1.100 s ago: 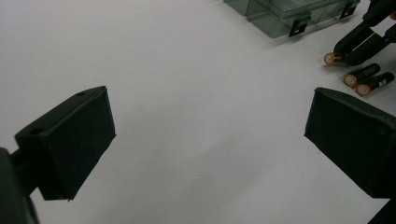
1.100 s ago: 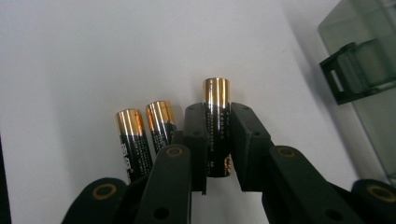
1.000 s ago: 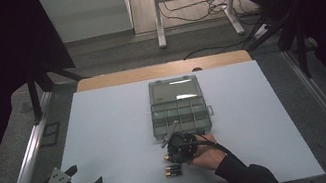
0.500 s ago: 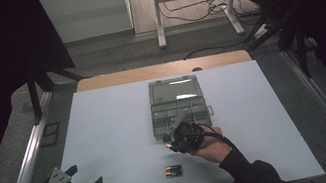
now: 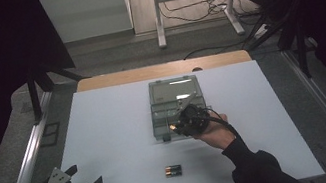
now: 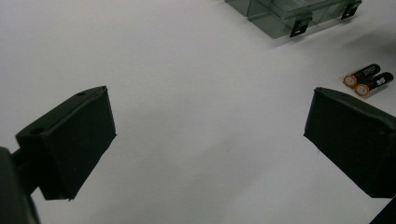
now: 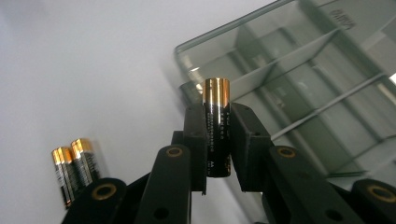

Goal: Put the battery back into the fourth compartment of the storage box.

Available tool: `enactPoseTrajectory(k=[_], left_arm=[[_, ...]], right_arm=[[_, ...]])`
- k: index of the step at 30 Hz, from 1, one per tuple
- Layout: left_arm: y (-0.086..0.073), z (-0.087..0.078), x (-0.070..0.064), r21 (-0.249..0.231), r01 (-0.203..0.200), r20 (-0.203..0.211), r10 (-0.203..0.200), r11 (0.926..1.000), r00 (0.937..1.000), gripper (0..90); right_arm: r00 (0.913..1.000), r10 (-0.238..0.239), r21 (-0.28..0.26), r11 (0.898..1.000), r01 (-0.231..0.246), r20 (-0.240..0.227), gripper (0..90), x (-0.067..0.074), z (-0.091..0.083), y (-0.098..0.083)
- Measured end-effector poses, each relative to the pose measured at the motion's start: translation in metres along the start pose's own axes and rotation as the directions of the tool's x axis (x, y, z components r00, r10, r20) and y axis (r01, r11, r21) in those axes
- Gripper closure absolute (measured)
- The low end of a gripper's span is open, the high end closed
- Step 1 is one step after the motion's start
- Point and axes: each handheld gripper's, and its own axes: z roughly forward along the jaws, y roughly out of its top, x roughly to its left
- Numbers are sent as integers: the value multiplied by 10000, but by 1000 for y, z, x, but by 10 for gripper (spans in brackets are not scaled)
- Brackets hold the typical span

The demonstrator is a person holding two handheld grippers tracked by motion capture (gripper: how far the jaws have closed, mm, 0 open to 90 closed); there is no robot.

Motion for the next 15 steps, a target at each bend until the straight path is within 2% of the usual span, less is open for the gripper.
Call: enactPoseTrajectory(k=[6,15], left_arm=[[0,0,0,2,3,9,-3,10000,10000,23],[0,0,0,3,1,20,-1,10000,10000,24]], right_arm=[[9987,317,-146,9994,-311,405,763,-17,-5,7],[9936,674,-108,9977,-667,912,763,-34,-6,12]])
